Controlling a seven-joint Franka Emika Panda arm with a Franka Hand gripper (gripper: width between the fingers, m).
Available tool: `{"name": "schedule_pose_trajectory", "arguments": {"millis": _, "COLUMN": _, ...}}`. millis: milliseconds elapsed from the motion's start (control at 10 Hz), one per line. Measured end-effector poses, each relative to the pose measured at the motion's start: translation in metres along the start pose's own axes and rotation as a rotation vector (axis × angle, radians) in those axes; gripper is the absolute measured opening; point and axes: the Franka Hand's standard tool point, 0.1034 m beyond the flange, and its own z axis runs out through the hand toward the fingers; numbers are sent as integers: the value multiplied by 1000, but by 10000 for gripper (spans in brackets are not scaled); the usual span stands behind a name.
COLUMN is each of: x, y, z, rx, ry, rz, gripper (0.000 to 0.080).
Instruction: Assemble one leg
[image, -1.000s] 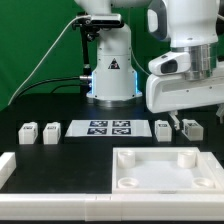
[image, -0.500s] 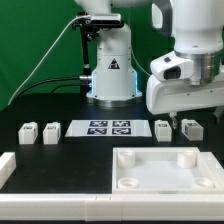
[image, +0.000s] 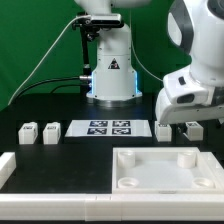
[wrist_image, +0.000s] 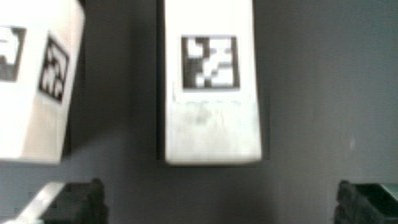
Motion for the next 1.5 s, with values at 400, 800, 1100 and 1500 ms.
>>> {"name": "schedule_pose_trajectory", "arguments": {"millis": 400, "x": -9, "y": 6, "z": 17, "rx": 4, "ry": -378, "rz": 1, "gripper": 649}}
{"name": "schedule_pose_trajectory", "arguments": {"millis": 800, "x": -6, "y": 7, "z": 32, "rx": 5, "ry": -345, "rz": 6, "gripper": 649}}
{"name": "schedule_pose_trajectory", "arguments": {"millis": 1100, "x": -6, "y": 8, "z": 33, "rx": 6, "ry": -340, "rz": 7, "gripper": 621}}
{"name": "schedule_pose_trajectory", "arguments": {"millis": 1500, "x": -6, "y": 8, "z": 33, "rx": 6, "ry": -341, "rz": 7, "gripper": 291}}
